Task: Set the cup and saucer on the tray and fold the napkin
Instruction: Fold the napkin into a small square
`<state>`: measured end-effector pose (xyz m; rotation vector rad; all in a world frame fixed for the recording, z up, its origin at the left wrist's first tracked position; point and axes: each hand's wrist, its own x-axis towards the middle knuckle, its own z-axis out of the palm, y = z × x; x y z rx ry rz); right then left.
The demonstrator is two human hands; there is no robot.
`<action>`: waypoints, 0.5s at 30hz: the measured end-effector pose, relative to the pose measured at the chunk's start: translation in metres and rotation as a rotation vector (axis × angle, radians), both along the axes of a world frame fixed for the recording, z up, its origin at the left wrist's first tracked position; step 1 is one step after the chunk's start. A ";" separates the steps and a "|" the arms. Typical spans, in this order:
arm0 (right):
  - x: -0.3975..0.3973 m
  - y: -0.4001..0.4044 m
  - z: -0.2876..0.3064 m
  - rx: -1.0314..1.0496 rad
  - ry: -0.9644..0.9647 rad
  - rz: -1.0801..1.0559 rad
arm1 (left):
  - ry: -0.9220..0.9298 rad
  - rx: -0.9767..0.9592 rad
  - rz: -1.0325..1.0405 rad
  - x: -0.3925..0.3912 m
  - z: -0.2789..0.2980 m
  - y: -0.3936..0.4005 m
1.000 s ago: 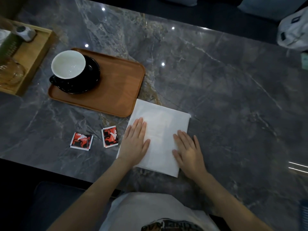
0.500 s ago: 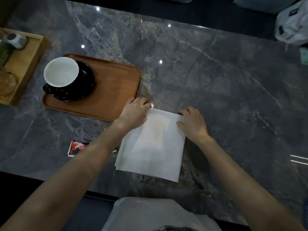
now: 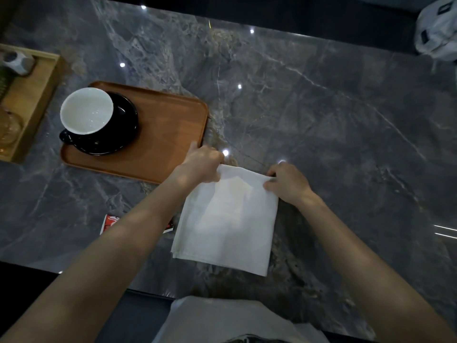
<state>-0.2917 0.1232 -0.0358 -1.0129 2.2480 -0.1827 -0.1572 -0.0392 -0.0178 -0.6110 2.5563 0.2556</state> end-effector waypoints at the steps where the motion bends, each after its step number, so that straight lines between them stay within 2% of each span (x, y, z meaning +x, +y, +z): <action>1: 0.000 0.000 -0.001 -0.007 0.004 0.006 | -0.001 0.000 -0.002 0.000 0.000 0.001; 3: 0.001 0.001 0.000 -0.020 -0.020 -0.008 | 0.010 -0.015 -0.019 0.003 0.000 0.006; 8: -0.005 0.006 0.012 -0.169 -0.248 -0.182 | 0.142 -0.074 0.003 0.011 0.000 0.014; 15: -0.011 0.010 0.037 -0.306 -0.284 -0.196 | 0.276 0.097 0.078 0.025 0.025 0.011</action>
